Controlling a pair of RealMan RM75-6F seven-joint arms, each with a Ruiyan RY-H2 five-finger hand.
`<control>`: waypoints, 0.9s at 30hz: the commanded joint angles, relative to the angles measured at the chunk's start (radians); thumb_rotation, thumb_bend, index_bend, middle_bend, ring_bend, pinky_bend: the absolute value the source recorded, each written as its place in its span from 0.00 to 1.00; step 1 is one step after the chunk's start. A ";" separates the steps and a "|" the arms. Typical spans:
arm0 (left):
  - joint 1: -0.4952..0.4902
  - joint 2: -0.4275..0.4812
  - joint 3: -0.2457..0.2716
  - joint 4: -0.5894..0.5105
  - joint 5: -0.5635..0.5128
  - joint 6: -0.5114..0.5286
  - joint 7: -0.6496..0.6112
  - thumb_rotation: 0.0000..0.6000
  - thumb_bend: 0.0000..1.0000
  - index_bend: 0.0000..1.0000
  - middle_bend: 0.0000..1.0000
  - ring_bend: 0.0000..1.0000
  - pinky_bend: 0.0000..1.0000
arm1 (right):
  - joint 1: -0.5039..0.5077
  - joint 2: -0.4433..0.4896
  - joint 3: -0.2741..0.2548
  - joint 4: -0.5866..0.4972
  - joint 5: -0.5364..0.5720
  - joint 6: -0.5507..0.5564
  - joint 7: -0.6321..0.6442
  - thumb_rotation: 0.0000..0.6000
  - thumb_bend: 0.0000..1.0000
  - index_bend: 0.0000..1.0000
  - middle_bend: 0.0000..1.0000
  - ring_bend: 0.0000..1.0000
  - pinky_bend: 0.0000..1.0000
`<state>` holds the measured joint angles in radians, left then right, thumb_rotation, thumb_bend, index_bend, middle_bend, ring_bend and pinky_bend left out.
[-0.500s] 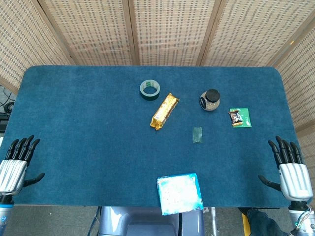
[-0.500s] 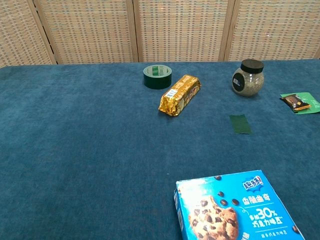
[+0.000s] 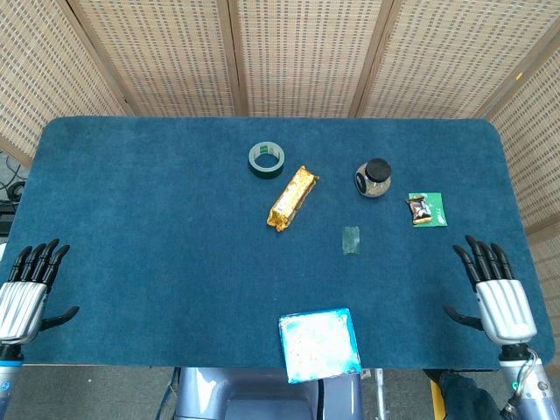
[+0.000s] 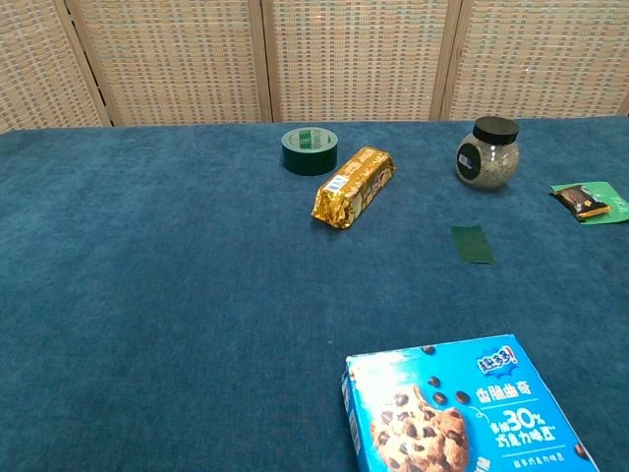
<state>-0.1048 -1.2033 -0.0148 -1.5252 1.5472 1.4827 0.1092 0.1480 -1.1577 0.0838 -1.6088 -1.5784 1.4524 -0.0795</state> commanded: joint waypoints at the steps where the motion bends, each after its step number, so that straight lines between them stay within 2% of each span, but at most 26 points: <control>1: -0.004 -0.004 -0.006 0.006 -0.009 -0.005 0.005 1.00 0.00 0.00 0.00 0.00 0.00 | 0.106 -0.012 0.035 0.039 -0.016 -0.117 0.058 1.00 0.01 0.21 0.00 0.00 0.00; 5: -0.011 -0.018 -0.021 0.024 -0.017 -0.001 0.001 1.00 0.00 0.00 0.00 0.00 0.00 | 0.219 -0.057 0.077 0.108 -0.007 -0.234 0.107 1.00 0.05 0.27 0.00 0.00 0.00; 9: -0.014 -0.021 -0.026 0.030 -0.026 -0.006 0.000 1.00 0.00 0.00 0.00 0.00 0.00 | 0.308 -0.123 0.103 0.172 0.023 -0.335 0.087 1.00 0.06 0.31 0.00 0.00 0.00; 19: -0.025 -0.024 -0.034 0.035 -0.042 -0.024 0.000 1.00 0.00 0.00 0.00 0.00 0.00 | 0.484 -0.352 0.151 0.342 0.191 -0.553 -0.109 1.00 0.21 0.32 0.00 0.00 0.00; 27: -0.035 -0.026 -0.037 0.037 -0.056 -0.045 0.006 1.00 0.00 0.00 0.00 0.00 0.00 | 0.556 -0.479 0.148 0.462 0.260 -0.613 -0.234 1.00 0.21 0.33 0.00 0.00 0.00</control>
<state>-0.1383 -1.2294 -0.0507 -1.4886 1.4946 1.4411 0.1157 0.6841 -1.6071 0.2303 -1.1774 -1.3407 0.8560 -0.2840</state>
